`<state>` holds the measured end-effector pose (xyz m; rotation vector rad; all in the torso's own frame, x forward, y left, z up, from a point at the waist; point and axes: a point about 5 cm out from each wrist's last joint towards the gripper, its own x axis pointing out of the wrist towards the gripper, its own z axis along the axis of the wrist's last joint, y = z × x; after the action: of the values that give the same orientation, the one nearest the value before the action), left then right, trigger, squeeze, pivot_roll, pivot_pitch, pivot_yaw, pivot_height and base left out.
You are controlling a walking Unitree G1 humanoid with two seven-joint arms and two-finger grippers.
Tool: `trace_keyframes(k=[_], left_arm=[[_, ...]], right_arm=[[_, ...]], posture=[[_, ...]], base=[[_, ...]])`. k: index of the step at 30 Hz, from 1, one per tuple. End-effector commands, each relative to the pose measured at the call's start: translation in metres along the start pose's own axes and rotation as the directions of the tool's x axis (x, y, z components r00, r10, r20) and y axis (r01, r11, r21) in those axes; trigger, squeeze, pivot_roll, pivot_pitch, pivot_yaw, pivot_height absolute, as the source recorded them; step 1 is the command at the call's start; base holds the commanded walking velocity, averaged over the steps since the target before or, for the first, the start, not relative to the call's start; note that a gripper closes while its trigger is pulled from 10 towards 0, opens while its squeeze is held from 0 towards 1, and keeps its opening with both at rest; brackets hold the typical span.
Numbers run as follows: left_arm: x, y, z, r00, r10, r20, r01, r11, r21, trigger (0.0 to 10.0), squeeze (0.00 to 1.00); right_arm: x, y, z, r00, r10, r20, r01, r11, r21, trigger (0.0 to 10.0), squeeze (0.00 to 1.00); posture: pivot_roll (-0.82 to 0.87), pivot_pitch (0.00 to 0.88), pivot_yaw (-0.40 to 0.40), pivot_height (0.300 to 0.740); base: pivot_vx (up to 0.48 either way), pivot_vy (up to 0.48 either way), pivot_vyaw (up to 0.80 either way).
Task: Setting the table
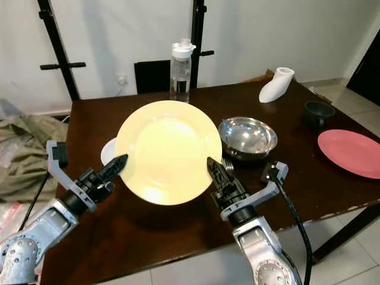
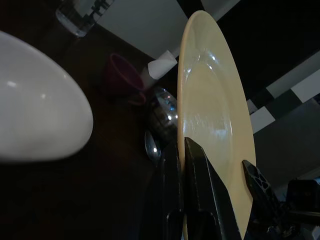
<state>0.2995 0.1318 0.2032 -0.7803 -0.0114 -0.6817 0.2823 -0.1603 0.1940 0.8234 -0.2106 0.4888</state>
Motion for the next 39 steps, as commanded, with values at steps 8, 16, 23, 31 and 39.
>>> trace_keyframes(k=[8, 16, 23, 31, 39], left_arm=[[-0.0008, 0.0004, -0.0055, 1.000, 0.007, -0.023, -0.007, 1.000, -0.002, 10.0, 0.00], [-0.0003, 0.0008, -0.0052, 1.000, 0.012, -0.022, -0.012, 1.000, -0.005, 10.0, 0.00], [0.0002, 0.0007, -0.0055, 1.000, 0.012, -0.022, -0.012, 1.000, -0.009, 10.0, 0.00], [0.0011, 0.0017, -0.0054, 1.000, 0.018, -0.020, -0.019, 1.000, -0.013, 10.0, 0.00], [0.0023, 0.0044, -0.0066, 0.998, 0.053, -0.030, -0.053, 0.999, -0.002, 10.0, 0.00]], right_arm=[[-0.0005, -0.0010, -0.0010, 1.000, -0.005, 0.000, 0.005, 1.000, -0.003, 10.0, 0.00], [-0.0006, -0.0003, -0.0003, 1.000, -0.002, 0.005, 0.002, 1.000, 0.000, 10.0, 0.00], [-0.0011, -0.0004, -0.0002, 1.000, -0.004, 0.005, 0.004, 1.000, 0.000, 10.0, 0.00], [-0.0014, -0.0003, -0.0001, 1.000, -0.004, 0.007, 0.004, 1.000, -0.002, 10.0, 0.00], [-0.0017, 0.0001, 0.0005, 1.000, 0.002, 0.004, -0.002, 1.000, -0.019, 10.0, 0.00]], posture=[[0.01, 0.059, 0.099, 0.701], [0.01, 0.060, 0.100, 0.701], [0.01, 0.060, 0.101, 0.701], [0.01, 0.060, 0.101, 0.701], [0.00, 0.061, 0.103, 0.701]], base=[[-0.480, 0.000, 0.00], [-0.444, 0.000, 0.00], [-0.409, 0.000, 0.00], [-0.311, 0.000, 0.00], [0.000, 0.000, 0.00]])
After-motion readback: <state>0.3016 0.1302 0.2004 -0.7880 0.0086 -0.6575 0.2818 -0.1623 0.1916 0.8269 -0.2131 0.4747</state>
